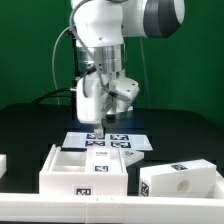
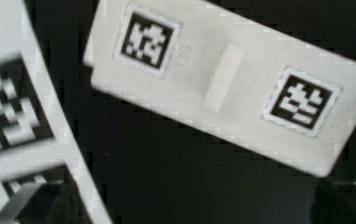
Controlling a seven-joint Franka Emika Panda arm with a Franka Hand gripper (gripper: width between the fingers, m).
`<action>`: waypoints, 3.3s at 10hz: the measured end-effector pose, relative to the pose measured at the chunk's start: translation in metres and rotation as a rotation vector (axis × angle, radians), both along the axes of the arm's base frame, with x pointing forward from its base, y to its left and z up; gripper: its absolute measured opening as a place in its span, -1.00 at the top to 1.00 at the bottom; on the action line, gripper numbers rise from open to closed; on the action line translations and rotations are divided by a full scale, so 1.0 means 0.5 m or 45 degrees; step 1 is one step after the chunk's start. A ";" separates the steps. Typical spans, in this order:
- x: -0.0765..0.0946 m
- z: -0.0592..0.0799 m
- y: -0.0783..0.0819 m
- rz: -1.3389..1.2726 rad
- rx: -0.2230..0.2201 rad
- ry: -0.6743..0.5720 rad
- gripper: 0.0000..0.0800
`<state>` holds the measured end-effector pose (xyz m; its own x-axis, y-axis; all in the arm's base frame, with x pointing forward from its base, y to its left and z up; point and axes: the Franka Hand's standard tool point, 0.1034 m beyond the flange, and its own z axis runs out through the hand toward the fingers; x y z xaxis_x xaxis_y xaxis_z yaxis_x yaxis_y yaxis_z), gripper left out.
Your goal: Assemble cabinet
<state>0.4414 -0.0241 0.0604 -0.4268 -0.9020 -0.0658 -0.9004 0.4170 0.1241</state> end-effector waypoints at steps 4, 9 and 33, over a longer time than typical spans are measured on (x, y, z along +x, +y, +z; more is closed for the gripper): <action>-0.002 -0.008 0.011 -0.235 -0.018 0.031 -0.62; 0.021 -0.055 0.025 -0.460 -0.064 0.146 -0.62; -0.004 0.006 0.046 -0.242 0.014 0.033 0.84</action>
Offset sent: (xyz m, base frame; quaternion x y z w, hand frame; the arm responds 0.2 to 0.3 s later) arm 0.0000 0.0000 0.0000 0.0000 0.0000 0.1296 0.9916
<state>0.4394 -0.0013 0.0632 -0.5911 -0.8042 -0.0620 -0.8020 0.5778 0.1513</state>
